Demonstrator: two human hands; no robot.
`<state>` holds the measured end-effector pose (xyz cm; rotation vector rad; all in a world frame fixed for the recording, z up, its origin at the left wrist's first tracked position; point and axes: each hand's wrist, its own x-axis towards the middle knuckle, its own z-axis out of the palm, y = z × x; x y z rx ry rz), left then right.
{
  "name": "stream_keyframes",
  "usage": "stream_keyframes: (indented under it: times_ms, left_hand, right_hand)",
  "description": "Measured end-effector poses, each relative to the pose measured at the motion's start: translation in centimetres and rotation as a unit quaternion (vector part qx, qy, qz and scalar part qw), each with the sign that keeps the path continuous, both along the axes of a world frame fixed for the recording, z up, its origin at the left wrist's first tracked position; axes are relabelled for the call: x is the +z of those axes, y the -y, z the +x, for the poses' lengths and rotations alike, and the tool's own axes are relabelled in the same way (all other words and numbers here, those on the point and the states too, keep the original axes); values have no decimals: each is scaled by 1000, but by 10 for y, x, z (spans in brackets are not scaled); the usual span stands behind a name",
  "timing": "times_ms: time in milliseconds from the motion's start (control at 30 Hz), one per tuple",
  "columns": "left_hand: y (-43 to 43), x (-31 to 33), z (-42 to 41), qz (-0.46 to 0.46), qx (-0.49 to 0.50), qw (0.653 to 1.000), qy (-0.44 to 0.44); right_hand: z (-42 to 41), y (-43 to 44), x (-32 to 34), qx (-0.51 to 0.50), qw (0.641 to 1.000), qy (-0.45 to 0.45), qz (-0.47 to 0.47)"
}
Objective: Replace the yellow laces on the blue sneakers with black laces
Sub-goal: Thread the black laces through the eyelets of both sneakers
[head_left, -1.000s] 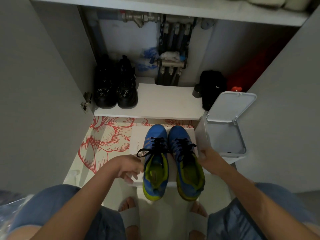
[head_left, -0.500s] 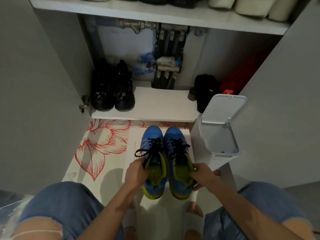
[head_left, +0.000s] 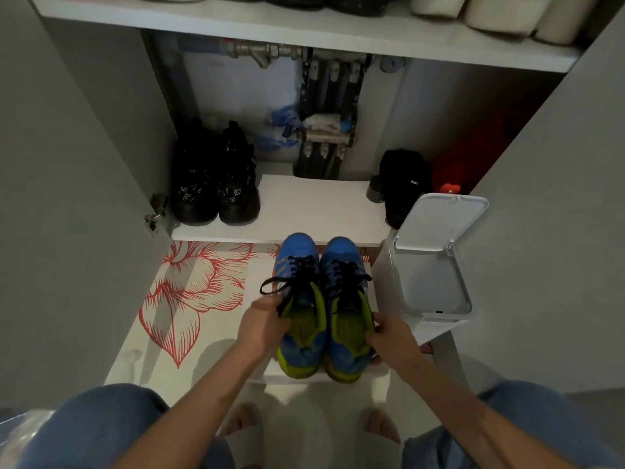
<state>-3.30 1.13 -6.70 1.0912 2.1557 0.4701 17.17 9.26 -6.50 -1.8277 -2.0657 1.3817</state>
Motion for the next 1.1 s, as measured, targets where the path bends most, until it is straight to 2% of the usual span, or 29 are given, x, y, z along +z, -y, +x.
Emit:
stream_keyframes:
  times_ms: [67,267,500,833,1100]
  left_hand:
    - [-24,8,-16,12,5,1000,21]
    - [-108,21,-63,59,-5,998,-8]
    - [-191,-12,-104,60,-6,998,-19]
    - [-247,-60,-124,59,0,997,-40]
    - [-261,-63,-127,60,21,997,-52]
  right_hand:
    - [-11,-17,3,-17,999,-31,7]
    - [-56,-99,9,-51,994,-94,28]
    - [-105,-187,-15,-87,990,-113,-8]
    - [-133,-253,-63,-101,989,-103,-25]
    - [-139,-271,-61,-18,998,-45,32]
